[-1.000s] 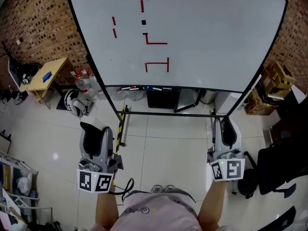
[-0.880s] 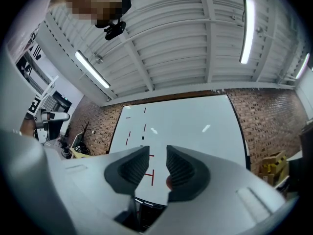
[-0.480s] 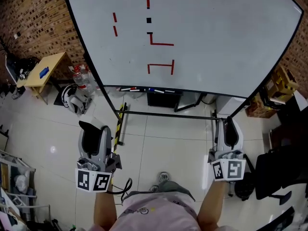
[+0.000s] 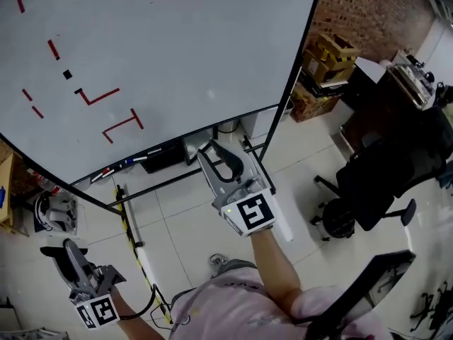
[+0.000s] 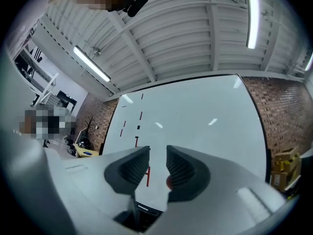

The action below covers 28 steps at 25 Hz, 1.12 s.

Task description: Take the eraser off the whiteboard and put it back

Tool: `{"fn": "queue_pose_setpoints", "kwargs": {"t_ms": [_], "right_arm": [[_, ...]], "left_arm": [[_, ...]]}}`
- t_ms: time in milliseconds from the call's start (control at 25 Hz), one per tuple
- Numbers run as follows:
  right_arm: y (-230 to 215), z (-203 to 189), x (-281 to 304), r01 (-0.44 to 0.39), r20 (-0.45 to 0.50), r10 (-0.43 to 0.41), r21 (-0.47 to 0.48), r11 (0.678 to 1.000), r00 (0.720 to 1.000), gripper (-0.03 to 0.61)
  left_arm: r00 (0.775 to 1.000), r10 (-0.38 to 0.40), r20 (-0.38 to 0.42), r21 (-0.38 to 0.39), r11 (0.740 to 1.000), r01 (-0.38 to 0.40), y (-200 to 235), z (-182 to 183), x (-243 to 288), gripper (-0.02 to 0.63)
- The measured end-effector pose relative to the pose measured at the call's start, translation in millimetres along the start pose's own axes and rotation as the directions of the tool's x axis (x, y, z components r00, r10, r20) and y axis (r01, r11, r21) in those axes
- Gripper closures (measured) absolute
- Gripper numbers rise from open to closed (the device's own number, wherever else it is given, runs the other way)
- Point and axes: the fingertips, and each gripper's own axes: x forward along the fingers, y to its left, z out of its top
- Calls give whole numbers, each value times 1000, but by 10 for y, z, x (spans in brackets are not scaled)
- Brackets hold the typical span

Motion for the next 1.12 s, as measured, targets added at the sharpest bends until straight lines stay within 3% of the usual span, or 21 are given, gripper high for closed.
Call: {"fn": "queue_pose_setpoints", "kwargs": {"t_ms": [440,800,1120], "right_arm": [[215,-140,684,-65,19,64,26,998,998,477],[540,-172,1346,-45,44,45,10,999,998,477],[826,-276,1869,-75,37,75,9,997,997,477]], "left_arm": [[999,44,5,42,998,-44,385,-50,334,321],[1000,-15,16,24,1000,14,956,-198,838,321],[1000,-5,-24,24,1000,5,1404,-454,1218,321]]}}
